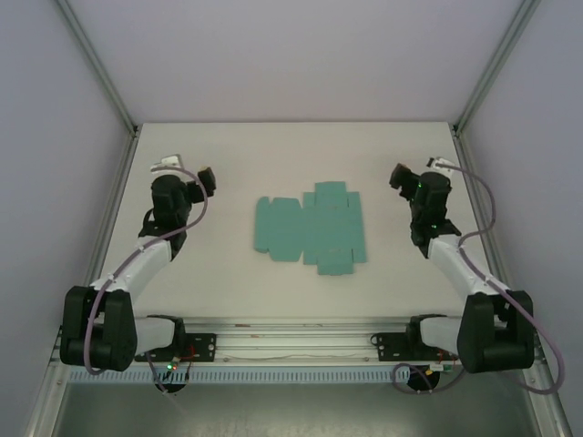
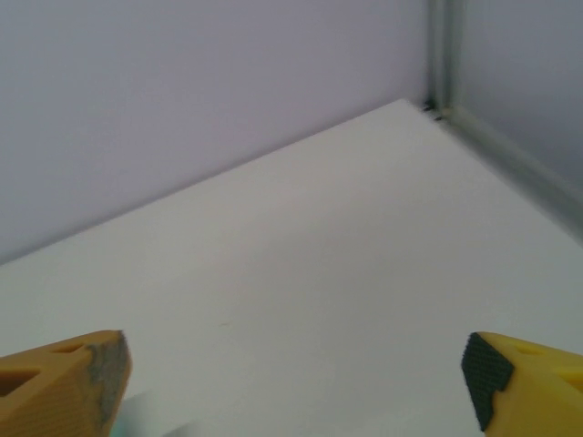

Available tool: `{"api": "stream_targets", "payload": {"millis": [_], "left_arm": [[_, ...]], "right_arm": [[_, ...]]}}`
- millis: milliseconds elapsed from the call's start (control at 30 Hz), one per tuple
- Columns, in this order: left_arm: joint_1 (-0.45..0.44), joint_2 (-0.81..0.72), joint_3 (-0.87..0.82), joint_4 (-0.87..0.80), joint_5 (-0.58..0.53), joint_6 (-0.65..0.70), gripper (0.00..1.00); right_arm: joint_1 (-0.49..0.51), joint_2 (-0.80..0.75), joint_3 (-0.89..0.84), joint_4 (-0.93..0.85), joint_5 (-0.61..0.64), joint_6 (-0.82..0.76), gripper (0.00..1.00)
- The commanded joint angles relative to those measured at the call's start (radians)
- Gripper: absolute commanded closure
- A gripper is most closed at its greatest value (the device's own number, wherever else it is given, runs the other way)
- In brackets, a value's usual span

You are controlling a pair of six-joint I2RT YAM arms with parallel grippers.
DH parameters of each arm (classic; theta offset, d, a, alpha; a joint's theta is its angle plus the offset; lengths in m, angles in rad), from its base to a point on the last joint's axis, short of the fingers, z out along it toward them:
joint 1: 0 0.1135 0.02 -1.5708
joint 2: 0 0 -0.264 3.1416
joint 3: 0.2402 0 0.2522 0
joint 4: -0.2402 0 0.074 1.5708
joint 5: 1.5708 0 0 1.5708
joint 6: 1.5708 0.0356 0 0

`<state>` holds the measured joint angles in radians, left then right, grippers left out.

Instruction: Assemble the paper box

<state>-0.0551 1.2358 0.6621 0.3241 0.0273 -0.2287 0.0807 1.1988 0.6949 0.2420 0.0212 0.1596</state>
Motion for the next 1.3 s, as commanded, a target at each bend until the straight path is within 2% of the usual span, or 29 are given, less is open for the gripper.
{"api": "stream_targets", "payload": {"millis": [0, 100, 133, 233, 367, 500, 700, 867, 933, 1100, 1133, 1267], "left_arm": [[-0.028, 0.034, 0.026, -0.208, 0.181, -0.154, 0.00], [-0.058, 0.108, 0.045, -0.230, 0.294, -0.216, 0.00], [-0.075, 0.140, 0.057, -0.239, 0.322, -0.217, 0.00], [-0.117, 0.236, 0.099, -0.250, 0.408, -0.229, 0.03], [-0.146, 0.338, 0.161, -0.266, 0.515, -0.233, 0.04], [-0.162, 0.418, 0.189, -0.263, 0.593, -0.233, 0.10], [-0.198, 0.494, 0.205, -0.234, 0.633, -0.223, 0.14], [-0.210, 0.550, 0.219, -0.107, 0.748, -0.285, 0.30], [-0.211, 0.554, 0.214, -0.058, 0.755, -0.309, 0.46], [-0.210, 0.514, 0.214, -0.013, 0.730, -0.317, 0.96], [-0.209, 0.500, 0.214, 0.002, 0.730, -0.318, 1.00], [-0.204, 0.432, 0.230, 0.038, 0.761, -0.318, 1.00]], "right_arm": [[0.067, 0.027, 0.037, -0.265, -0.137, 0.134, 0.17], [0.121, 0.109, 0.083, -0.346, -0.287, 0.183, 0.28], [0.146, 0.141, 0.104, -0.385, -0.301, 0.186, 0.32], [0.205, 0.234, 0.145, -0.446, -0.300, 0.203, 0.44], [0.224, 0.353, 0.155, -0.454, -0.318, 0.241, 0.59], [0.224, 0.464, 0.152, -0.439, -0.336, 0.283, 0.68], [0.224, 0.557, 0.116, -0.365, -0.336, 0.323, 0.68], [0.224, 0.586, 0.103, -0.321, -0.339, 0.331, 0.68], [0.224, 0.581, 0.095, -0.293, -0.347, 0.338, 0.68], [0.223, 0.508, 0.097, -0.293, -0.341, 0.283, 0.63], [0.219, 0.477, 0.105, -0.307, -0.339, 0.260, 0.60], [0.188, 0.327, 0.140, -0.348, -0.387, 0.162, 0.39]]}}
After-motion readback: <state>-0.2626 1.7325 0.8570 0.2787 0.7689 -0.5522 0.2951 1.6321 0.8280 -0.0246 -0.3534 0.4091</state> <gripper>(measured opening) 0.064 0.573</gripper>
